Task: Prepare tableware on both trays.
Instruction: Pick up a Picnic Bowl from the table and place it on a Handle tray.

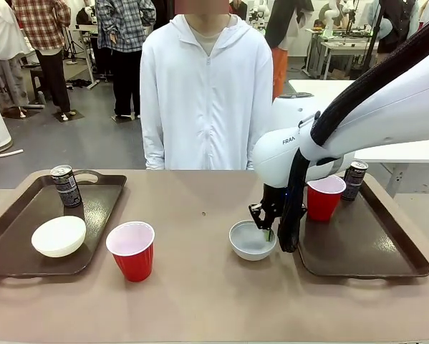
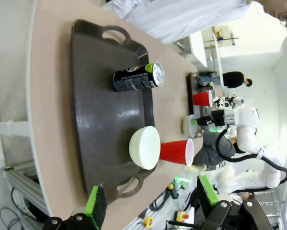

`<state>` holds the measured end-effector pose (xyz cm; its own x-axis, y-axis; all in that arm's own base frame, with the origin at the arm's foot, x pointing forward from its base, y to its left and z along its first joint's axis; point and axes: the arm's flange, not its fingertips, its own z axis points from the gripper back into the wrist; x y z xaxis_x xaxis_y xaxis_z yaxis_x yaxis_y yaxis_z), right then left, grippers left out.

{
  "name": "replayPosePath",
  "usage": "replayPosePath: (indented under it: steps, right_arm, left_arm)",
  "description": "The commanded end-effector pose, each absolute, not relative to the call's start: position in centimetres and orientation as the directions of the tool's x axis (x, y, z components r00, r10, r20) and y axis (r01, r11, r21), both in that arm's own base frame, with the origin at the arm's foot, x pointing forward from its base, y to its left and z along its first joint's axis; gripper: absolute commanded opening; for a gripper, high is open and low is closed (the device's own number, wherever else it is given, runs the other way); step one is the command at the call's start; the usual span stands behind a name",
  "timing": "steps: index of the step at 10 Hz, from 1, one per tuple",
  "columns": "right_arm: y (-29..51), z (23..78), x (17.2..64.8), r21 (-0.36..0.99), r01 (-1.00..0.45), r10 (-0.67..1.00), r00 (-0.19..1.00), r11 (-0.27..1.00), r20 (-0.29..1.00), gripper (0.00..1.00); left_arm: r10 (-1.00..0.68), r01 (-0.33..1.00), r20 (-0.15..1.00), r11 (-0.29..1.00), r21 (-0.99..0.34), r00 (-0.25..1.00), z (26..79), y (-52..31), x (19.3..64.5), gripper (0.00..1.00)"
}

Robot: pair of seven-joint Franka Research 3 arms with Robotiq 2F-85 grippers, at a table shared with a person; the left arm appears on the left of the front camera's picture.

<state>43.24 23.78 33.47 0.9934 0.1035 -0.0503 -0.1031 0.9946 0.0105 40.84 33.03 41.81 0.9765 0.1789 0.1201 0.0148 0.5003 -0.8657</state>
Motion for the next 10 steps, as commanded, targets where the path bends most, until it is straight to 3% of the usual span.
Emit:
replayPosePath:
  steps: [1,4,6,10]
  right_arm:
    - [23.8,34.0,43.2,0.038,-0.112,0.114,0.993,0.993,-0.031,0.0]
    - [23.6,34.2,43.4,0.054,-0.094,0.096,0.994,0.994,-0.045,0.0]
    - [23.8,35.5,42.4,0.057,-0.156,0.16,0.983,0.986,-0.087,0.0]
    - [21.8,45.4,36.3,0.119,-0.277,0.274,0.961,0.953,0.046,0.0]
  left_arm:
    - [0.187,0.017,0.125,0.492,-0.87,0.974,41.9,32.9,40.6,1.0]
    - [0.187,0.017,0.125,0.492,-0.87,0.974,41.9,32.9,40.6,1.0]
    - [0.187,0.017,0.125,0.492,-0.87,0.974,41.9,32.9,40.6,1.0]
    - [0.187,0.017,0.125,0.492,-0.87,0.974,41.9,32.9,40.6,1.0]
